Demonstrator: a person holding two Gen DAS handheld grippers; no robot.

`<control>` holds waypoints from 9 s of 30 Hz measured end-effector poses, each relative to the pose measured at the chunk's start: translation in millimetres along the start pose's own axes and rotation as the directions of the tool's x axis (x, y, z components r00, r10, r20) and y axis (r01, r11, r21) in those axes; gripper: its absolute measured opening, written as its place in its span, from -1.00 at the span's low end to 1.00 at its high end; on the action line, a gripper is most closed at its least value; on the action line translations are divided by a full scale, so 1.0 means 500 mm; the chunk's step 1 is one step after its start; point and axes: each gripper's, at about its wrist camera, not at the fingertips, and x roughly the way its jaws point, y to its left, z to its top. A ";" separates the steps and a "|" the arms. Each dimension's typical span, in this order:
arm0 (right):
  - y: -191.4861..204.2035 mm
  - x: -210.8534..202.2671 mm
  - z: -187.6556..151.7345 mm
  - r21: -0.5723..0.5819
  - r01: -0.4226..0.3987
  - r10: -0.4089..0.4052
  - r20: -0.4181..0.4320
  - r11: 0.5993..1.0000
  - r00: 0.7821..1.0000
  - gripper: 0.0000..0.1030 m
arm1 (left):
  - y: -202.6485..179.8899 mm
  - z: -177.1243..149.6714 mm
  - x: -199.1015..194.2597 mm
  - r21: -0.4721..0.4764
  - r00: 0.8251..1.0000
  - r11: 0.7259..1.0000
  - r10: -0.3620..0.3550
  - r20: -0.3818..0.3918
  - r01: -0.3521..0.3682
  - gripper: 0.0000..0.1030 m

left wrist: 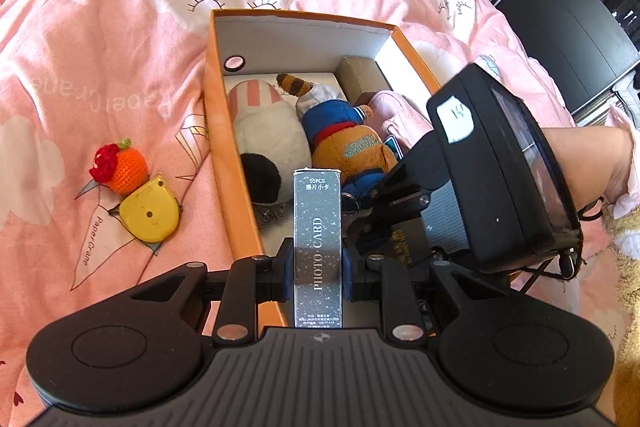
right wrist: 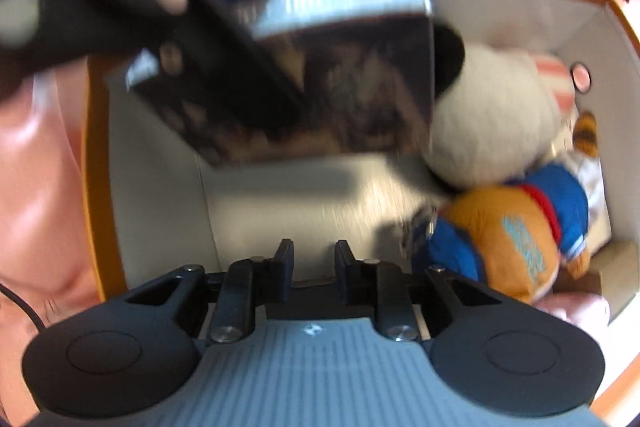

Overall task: Organize objects
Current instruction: 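Lower the photo card box into the orange box with the left tool, then withdraw both tools and reach toward the yellow tape measure and crochet fruit, then grasp the yellow tape measure with the right tool, then carry the tape measure into the box with the right tool while the left tool grasps the crochet fruit, then release the tape measure with the right tool while the left tool lowers the fruit into the box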

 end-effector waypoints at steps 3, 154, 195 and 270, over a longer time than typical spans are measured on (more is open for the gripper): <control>-0.008 0.002 -0.024 0.037 0.016 -0.015 -0.027 0.999 1.000 -0.57 | -0.010 0.000 0.012 0.003 1.000 1.000 -0.028 -0.011 0.028 -0.51; -0.042 -0.044 0.281 0.546 0.159 -0.187 -0.003 0.823 0.982 0.11 | 0.279 0.018 -0.068 0.090 0.958 0.956 0.270 0.102 -0.279 -0.19; -0.065 -0.044 0.042 0.462 0.036 -0.082 0.080 0.886 0.993 0.11 | 0.218 0.096 0.153 0.316 0.961 0.911 0.278 0.011 -0.267 0.06; 0.047 -0.224 -0.274 0.871 -0.067 -0.624 0.400 0.487 0.672 0.50 | -0.115 0.059 0.208 0.474 0.847 0.880 0.225 -0.482 0.036 0.31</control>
